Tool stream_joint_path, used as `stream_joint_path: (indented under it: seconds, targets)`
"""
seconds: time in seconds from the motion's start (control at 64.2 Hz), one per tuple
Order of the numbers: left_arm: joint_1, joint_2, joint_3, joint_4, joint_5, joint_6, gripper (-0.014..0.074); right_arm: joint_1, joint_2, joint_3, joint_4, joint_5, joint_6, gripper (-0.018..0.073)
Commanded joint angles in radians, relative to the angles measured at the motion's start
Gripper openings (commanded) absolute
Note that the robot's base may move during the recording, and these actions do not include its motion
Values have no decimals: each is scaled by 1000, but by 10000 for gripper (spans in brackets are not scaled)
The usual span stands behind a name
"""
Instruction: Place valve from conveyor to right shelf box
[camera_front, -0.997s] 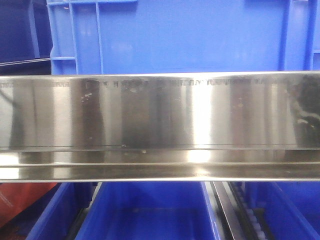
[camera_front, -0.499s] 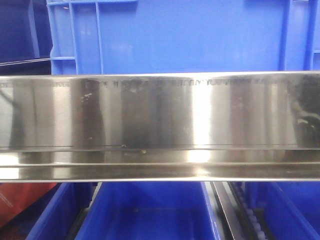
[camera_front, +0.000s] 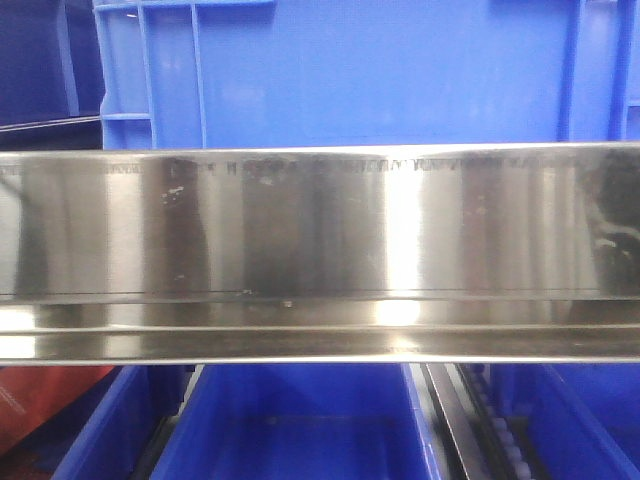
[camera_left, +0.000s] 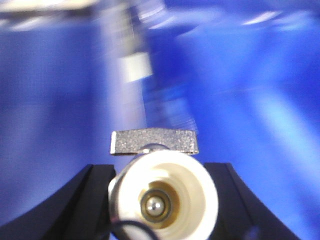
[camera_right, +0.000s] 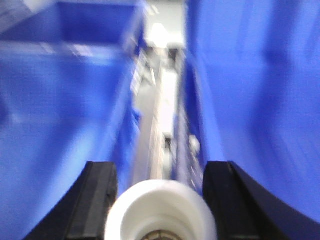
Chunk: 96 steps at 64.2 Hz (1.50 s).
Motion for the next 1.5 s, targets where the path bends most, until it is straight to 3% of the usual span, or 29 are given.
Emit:
stream_joint_path:
  seconds: [0.0, 0.296, 0.499, 0.592, 0.732, 0.904, 0.997, 1.169, 1.247, 1.278, 1.48]
  targets:
    - [-54, 52, -79, -83, -63, 26, -111, 58, 48, -107, 21, -89, -13, -154]
    - [-346, 307, -333, -76, -78, 27, -111, 289, 280, -312, 21, -89, -13, -154]
    - [-471, 459, -372, -2, -85, 27, -111, 342, 414, -314, 21, -59, -13, -154]
    - [-487, 513, -372, 41, -67, 27, -111, 342, 467, -314, 21, -28, -13, -154]
    - [-487, 566, -372, 46, -50, 27, -111, 342, 534, -314, 21, 13, -13, -142]
    - [-487, 594, -372, 56, -14, 27, -80, 342, 589, -314, 21, 48, -13, -13]
    - [-487, 598, -372, 57, 1, 27, 57, 342, 602, -314, 21, 64, -13, 123]
    - [-487, 598, -372, 57, 4, 27, 479, 342, 602, -314, 21, 66, -13, 421]
    - [-487, 598, -372, 57, 4, 27, 627, 342, 602, -314, 21, 68, -13, 545]
    - [-487, 598, -372, 57, 4, 27, 613, 342, 602, -314, 21, 70, -13, 575]
    - [-482, 588, -374, 57, 4, 27, 484, 342, 573, -316, 21, 76, -13, 568]
